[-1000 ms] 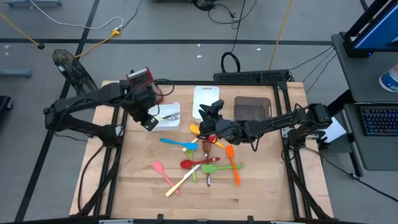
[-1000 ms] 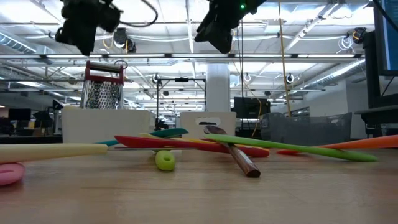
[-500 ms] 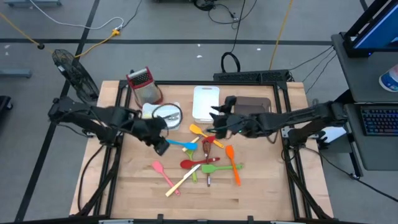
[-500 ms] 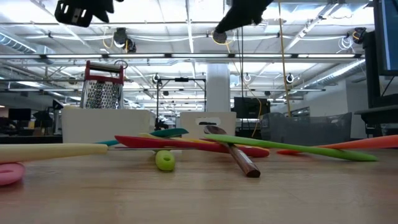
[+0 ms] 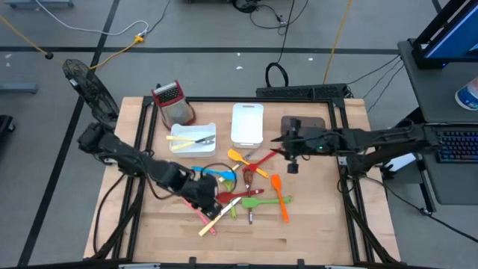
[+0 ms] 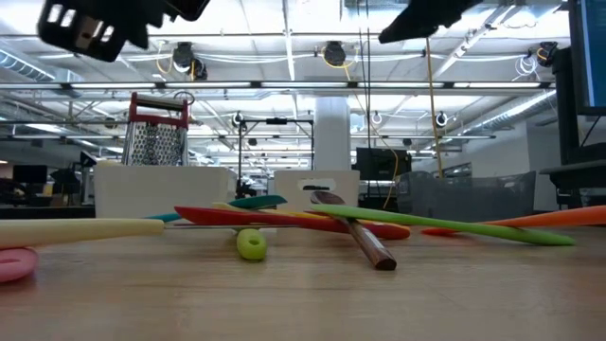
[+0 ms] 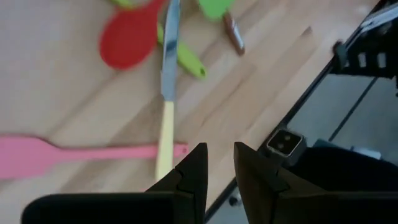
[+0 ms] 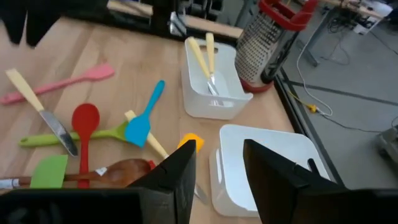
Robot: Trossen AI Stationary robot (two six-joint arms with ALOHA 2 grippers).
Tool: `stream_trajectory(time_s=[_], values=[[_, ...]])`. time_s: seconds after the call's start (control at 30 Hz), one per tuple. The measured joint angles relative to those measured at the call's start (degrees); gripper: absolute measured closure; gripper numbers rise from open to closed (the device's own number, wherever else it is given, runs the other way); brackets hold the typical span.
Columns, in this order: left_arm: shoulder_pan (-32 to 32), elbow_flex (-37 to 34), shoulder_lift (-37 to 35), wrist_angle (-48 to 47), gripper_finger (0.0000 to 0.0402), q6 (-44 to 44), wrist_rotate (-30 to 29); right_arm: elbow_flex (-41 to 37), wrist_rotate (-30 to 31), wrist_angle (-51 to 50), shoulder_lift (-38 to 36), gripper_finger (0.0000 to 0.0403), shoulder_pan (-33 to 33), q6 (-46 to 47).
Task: Pick & Place Kitchen Items
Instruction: Put the yellow knife into the left white bin
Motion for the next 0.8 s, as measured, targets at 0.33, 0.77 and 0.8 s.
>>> stream_trajectory(time_s=[0.33, 0.77, 0.8], values=[[-2.9, 0.0, 7.1, 8.9, 0.0321, -4.8, 1.9, -11.5, 0.0, 12.1, -9.0, 0.0273, 0.0, 1.3], [-2.7, 0.0, 12.7, 8.9, 0.0321, -6.0, 5.6, -13.9, 0.0, 13.0, -11.3, 0.0273, 0.0, 1.9], [-2.7, 0.0, 13.0, 8.9, 0.0321, -6.1, 5.5, -13.9, 0.0, 13.1, -11.2, 0.0273, 0.0, 1.9]])
